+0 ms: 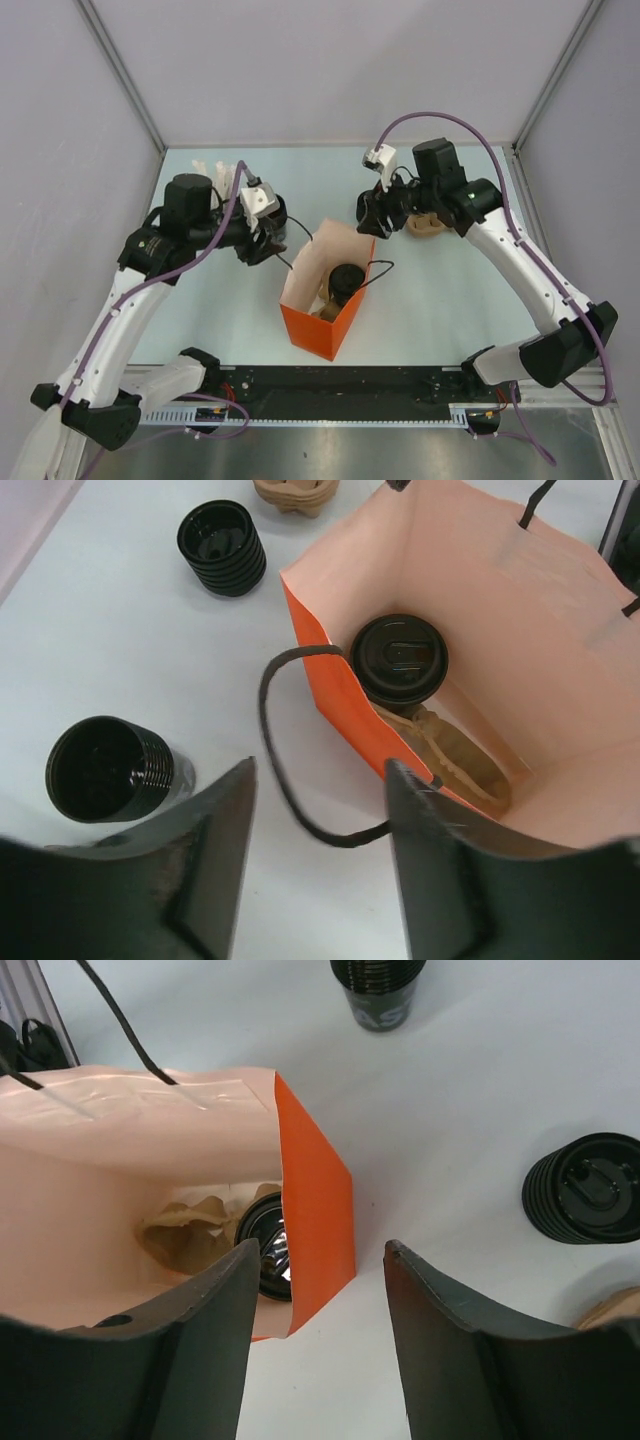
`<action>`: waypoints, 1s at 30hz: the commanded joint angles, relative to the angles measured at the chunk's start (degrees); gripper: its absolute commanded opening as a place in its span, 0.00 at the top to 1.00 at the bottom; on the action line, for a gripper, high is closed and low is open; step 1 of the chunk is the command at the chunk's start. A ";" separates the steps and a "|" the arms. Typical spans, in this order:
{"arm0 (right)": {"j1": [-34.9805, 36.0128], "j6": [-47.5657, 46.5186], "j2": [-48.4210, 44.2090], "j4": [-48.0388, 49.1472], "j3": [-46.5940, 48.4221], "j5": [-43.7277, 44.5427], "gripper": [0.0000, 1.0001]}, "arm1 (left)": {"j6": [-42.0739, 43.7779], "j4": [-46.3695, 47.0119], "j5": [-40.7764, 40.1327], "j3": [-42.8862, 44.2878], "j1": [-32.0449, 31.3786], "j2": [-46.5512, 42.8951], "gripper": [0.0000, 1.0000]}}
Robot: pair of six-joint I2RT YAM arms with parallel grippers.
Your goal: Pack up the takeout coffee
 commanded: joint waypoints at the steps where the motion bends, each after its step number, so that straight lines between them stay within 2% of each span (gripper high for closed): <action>1: 2.18 -1.39 1.79 -1.63 1.28 1.59 0.45 | -0.78 3.78 -2.40 1.92 -1.95 1.59 0.49; 2: 2.36 -1.39 2.23 -1.63 1.28 2.72 0.47 | -0.95 4.04 -2.67 2.01 -2.04 1.94 0.58; 4: 2.80 -1.31 3.02 -1.63 1.28 3.17 0.54 | -0.95 4.74 -3.11 2.44 -2.13 2.38 0.65; 5: 2.98 -1.22 3.29 -1.45 1.28 3.26 0.57 | -1.04 4.92 -3.73 2.53 -2.13 2.47 0.72; 6: 3.15 -0.78 3.55 -1.19 1.37 3.26 0.65 | -1.13 5.10 -4.08 2.53 -2.22 2.47 0.76; 8: 2.63 -0.43 3.55 -1.19 1.54 1.87 0.75 | -1.31 5.97 -5.22 2.53 -2.13 2.56 0.84; 9: 2.45 0.10 3.55 -1.27 1.72 1.51 0.85 | -1.39 6.15 -5.57 2.53 -2.13 2.65 0.87; 12: 1.40 1.50 3.38 -1.10 1.98 -0.51 1.00 | -1.57 7.12 -7.24 2.53 -2.13 2.91 0.98; 18: -0.71 5.02 2.59 -1.97 3.30 -3.15 1.00 | -1.92 10.19 -10.76 2.97 -2.22 4.05 1.00; 30: -3.79 6.69 -4.18 -2.86 7.00 -2.63 1.00 | 0.10 10.55 -12.17 16.50 -5.29 11.52 1.00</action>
